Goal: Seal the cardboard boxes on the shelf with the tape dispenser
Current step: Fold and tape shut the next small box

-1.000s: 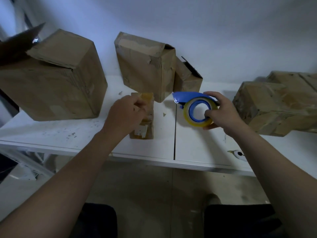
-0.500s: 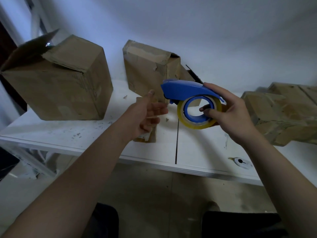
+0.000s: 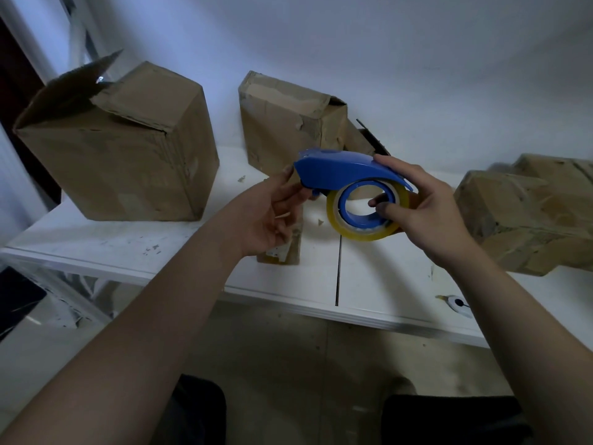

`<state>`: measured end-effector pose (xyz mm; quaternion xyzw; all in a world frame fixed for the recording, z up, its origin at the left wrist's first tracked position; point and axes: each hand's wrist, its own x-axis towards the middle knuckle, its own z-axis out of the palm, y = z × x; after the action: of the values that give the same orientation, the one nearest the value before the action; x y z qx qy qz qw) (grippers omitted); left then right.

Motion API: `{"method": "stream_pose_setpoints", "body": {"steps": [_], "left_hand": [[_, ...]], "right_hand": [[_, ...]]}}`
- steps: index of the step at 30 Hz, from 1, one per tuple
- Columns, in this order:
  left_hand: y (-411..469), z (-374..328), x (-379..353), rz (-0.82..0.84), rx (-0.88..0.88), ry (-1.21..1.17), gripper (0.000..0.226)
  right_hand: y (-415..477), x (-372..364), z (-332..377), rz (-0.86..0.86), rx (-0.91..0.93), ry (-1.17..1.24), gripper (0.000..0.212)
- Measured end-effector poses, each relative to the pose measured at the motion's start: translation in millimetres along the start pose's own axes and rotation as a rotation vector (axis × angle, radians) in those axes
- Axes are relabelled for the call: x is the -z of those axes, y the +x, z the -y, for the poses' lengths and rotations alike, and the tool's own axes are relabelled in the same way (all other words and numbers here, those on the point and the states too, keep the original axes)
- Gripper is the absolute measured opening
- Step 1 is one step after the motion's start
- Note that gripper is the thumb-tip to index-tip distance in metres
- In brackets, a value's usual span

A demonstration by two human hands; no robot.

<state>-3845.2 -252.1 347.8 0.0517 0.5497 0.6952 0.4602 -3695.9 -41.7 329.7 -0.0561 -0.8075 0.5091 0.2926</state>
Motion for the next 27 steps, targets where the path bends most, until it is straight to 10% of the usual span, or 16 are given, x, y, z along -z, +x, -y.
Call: {"method": "stream_pose_setpoints", "body": {"steps": [14,27], "left_hand": [[-5.8,-1.8,15.3,-0.034,0.117,-0.069,0.026],[-4.8,4.5,35.5,-0.284,-0.014,0.482,0.019]], "right_hand": [[2.4,-3.2,-11.8,0.048,0.061,-0.026,0.071],[2.1,-13.8,-25.8,0.153,0.188,-0.263,0.078]]}}
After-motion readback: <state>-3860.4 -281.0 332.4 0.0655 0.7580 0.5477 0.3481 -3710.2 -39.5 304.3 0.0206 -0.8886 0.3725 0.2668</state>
